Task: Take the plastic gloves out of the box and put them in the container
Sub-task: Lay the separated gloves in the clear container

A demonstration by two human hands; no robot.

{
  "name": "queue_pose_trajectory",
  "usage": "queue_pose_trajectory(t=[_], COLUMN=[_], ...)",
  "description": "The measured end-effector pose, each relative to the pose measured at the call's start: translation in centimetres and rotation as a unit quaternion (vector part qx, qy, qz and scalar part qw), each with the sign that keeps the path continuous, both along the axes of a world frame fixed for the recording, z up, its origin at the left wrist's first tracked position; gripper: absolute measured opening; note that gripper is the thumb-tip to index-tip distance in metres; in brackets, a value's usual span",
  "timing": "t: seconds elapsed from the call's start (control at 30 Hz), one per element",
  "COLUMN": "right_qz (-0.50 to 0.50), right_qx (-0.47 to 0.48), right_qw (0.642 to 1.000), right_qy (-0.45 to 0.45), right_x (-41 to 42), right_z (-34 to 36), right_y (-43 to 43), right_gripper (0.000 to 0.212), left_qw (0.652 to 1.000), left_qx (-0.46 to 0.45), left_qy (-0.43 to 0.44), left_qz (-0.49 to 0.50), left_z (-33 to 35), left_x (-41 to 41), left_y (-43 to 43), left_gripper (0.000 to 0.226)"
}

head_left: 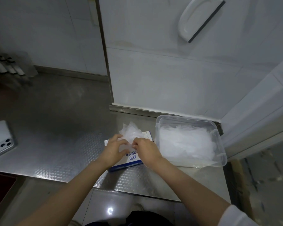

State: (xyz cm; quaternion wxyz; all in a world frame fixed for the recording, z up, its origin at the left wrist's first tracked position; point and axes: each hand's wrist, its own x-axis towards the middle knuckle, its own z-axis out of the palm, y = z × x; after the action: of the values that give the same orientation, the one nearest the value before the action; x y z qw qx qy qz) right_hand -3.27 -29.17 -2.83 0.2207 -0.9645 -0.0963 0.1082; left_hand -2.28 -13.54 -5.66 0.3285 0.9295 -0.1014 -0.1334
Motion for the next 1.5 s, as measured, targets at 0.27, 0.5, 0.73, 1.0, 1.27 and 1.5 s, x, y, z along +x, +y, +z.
queue_pose_trajectory(t=[0.27, 0.5, 0.73, 1.0, 1.27, 1.5], right_qz=[-0.015, -0.043, 0.080, 0.073, 0.041, -0.002], right_qx=[-0.011, -0.046, 0.002, -0.057, -0.045, 0.040], right_qw=[0.999, 0.997, 0.994, 0.996, 0.998, 0.999], right_qy=[-0.043, -0.052, -0.075, -0.007, -0.028, -0.019], right_x=[-0.2, 0.0, -1.9, -1.9, -2.0, -1.4], right_z=[1.1, 0.8, 0.0, -0.6, -1.1, 0.0], right_y=[-1.3, -2.1, -1.6, -0.1, 0.7, -0.4], right_gripper=[0.017, 0.020, 0.023, 0.038, 0.025, 0.018], left_qw=[0.994, 0.994, 0.999, 0.997, 0.993, 0.996], left_qx=[0.101, 0.093, -0.020, -0.055, -0.101, -0.058], left_qy=[0.044, 0.058, 0.016, 0.030, 0.027, 0.052], left_qz=[0.010, 0.013, 0.043, 0.045, 0.057, 0.033], left_z=[0.3, 0.5, 1.1, 1.4, 1.6, 0.5], left_x=[-0.2, -0.7, -1.2, -1.0, -1.3, -2.2], left_y=[-1.3, -1.7, -0.4, -0.6, -0.3, 0.2], left_gripper=[0.024, 0.031, 0.005, 0.021, 0.012, 0.040])
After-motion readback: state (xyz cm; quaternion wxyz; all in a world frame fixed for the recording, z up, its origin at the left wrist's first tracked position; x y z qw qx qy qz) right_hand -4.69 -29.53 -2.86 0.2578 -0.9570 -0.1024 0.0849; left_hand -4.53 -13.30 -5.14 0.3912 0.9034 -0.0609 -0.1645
